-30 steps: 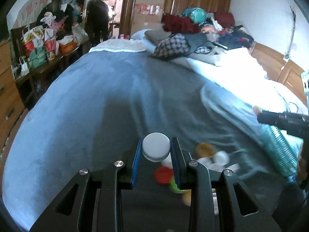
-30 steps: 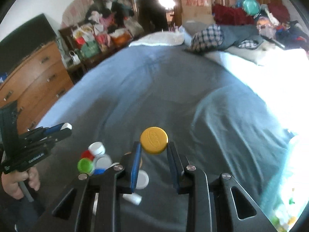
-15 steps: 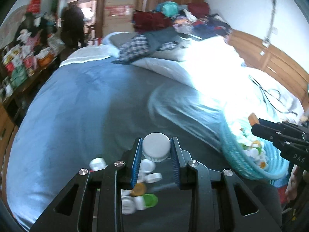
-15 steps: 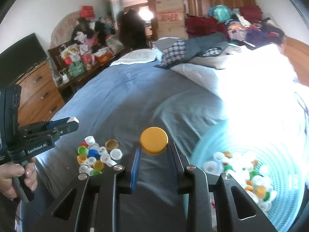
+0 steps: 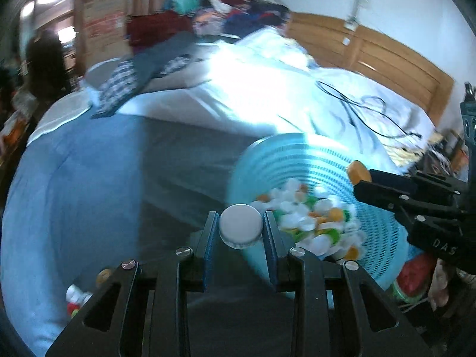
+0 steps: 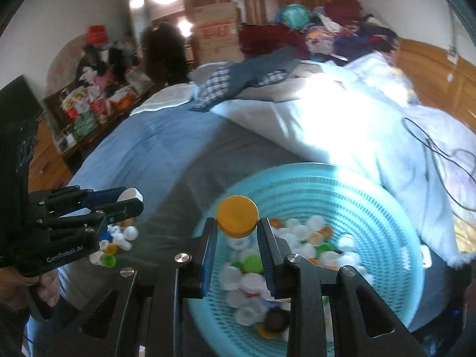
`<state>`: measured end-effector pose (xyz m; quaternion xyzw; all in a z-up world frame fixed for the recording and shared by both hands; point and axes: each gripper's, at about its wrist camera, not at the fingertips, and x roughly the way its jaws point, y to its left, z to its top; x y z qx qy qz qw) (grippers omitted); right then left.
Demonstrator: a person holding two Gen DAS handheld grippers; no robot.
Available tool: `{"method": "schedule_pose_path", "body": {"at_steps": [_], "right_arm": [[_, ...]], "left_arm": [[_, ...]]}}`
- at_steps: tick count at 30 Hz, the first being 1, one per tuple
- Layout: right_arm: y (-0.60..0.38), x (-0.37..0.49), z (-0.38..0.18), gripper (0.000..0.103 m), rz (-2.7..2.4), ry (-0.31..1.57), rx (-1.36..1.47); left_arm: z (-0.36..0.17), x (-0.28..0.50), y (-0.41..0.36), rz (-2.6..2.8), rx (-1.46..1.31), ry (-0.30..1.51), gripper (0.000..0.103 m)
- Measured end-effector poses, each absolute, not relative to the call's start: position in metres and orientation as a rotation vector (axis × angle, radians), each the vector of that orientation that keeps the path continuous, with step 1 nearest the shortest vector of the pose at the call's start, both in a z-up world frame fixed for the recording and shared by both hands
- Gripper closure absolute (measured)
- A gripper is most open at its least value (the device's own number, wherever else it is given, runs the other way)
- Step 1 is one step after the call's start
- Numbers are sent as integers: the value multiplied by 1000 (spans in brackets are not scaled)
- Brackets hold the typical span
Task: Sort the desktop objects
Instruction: 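Move both held caps over the teal basket and open both tools, then lower the left tool onto a white cap and close it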
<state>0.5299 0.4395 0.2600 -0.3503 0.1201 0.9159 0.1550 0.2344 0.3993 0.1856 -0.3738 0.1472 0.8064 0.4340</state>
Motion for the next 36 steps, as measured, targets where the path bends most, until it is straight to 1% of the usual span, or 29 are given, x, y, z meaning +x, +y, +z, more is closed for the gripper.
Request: {"method": "schedule_pose_path", "body": {"at_steps": [7,13,14,15,16,17,18,19,20,24,29,32,36], "right_arm": [[484,558,256,72,2527,445,-986],[489,569,256,72,2516,462,-977],[488,573,255,72,2516,460,-972],[488,573,255,72,2515,459,-967],[488,574,255,71,2513,457,-963],[487,575,255,60,2507,451,-957],[488,577,255,52,2500,446,-948],[488,577,256,39,2498,444,-937],[487,578,257,33,2500,442,-927],[477,581,264,32,2537,424,-880],[455,581,256,29,2608,403,-878],[440,577,249,29,2636,398,-905],[423,569,239,29,2658,378,-943]], "left_arm": [[186,260,473,1849,-943,468,78],[185,279,492,1813,-921,506,78],[186,280,493,1816,-921,508,75],[185,280,492,1819,-920,512,69],[185,279,489,1827,-917,511,56],[185,276,486,1844,-915,505,49],[185,273,482,1861,-918,494,48],[184,268,476,1869,-928,476,48],[183,264,469,1878,-932,461,48],[169,235,418,1950,-935,435,48],[107,183,310,2035,-1096,415,48],[81,165,242,2150,-1149,377,48],[70,154,166,2352,-1156,228,48]]}}
